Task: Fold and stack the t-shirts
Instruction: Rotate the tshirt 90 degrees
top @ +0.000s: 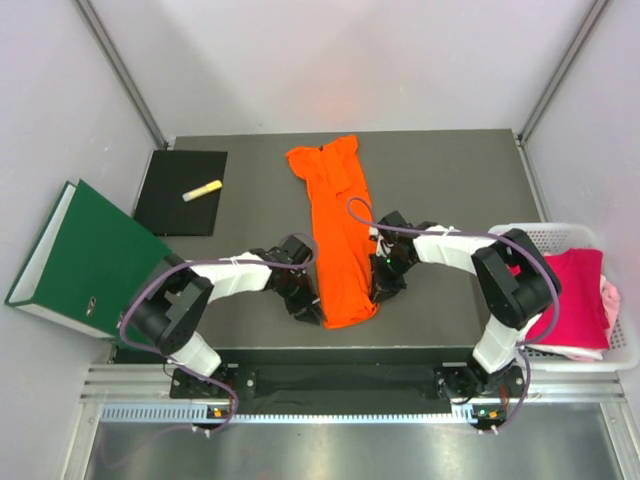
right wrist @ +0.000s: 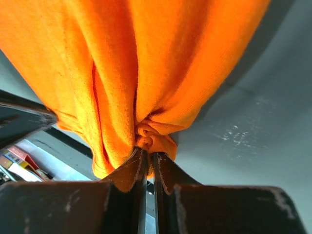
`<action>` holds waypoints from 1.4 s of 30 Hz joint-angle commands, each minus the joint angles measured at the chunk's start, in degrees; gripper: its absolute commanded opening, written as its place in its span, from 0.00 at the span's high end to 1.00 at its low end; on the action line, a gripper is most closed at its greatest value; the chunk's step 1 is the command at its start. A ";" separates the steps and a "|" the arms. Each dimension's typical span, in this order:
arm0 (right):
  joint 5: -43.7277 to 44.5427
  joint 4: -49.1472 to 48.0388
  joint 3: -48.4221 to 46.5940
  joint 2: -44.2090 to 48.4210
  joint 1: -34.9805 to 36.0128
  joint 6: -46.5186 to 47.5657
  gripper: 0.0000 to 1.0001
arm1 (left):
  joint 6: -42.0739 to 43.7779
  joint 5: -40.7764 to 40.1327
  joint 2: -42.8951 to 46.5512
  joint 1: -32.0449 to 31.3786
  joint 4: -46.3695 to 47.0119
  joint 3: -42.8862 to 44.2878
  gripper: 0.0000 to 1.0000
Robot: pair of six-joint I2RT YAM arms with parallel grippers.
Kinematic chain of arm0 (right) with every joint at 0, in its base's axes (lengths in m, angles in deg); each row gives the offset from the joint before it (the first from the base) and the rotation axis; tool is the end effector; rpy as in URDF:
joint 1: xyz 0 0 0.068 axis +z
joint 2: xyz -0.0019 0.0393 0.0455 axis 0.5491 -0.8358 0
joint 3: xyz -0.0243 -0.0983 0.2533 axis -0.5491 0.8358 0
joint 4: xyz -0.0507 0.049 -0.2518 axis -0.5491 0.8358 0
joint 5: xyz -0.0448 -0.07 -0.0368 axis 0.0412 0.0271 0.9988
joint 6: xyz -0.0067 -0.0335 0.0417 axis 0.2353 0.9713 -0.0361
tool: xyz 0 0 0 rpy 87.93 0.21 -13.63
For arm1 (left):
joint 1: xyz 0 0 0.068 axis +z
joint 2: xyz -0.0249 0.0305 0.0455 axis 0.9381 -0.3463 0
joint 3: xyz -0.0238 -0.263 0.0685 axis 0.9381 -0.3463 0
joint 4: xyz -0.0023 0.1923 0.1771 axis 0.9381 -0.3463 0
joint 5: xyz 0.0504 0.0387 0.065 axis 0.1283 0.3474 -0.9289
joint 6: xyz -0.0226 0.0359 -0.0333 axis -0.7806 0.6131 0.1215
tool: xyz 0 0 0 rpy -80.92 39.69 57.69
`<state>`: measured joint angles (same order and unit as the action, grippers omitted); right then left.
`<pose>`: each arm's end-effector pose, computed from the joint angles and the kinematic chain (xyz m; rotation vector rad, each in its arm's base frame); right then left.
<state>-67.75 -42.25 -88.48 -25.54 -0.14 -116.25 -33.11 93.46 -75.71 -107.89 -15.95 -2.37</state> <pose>0.2448 0.1777 0.1419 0.2082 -3.0110 -0.7352 0.2010 -0.1752 0.1365 0.5298 -2.8995 0.7292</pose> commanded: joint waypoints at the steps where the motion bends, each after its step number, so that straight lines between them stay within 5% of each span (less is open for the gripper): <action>1: -1.13 -3.67 0.70 1.37 1.46 -1.74 0.96 | -1.64 -0.20 -4.06 -2.97 2.91 -0.90 0.86; 4: -1.13 -3.77 1.50 2.43 1.55 -2.09 0.95 | -0.85 -0.29 -7.49 -4.12 2.91 0.50 1.00; 18: -2.44 0.01 4.40 6.83 2.95 -1.48 0.91 | 0.65 -3.36 -0.13 -4.30 -6.05 -3.00 1.00; 22: -2.45 1.32 5.02 6.74 4.71 -0.51 0.39 | 0.12 -3.89 3.39 -4.21 -7.90 -6.52 1.00; 26: -0.70 3.00 5.02 10.50 4.71 -0.25 0.02 | -0.14 -4.33 5.85 -4.21 -8.69 -9.24 1.00; 42: -0.43 4.23 8.53 17.72 0.41 -2.80 0.04 | 3.02 -9.16 9.02 -3.68 -15.55 -10.30 1.00</action>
<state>-68.06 -38.77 -80.67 -12.58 2.84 -118.43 -32.22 90.79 -67.34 -111.73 -23.29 -9.95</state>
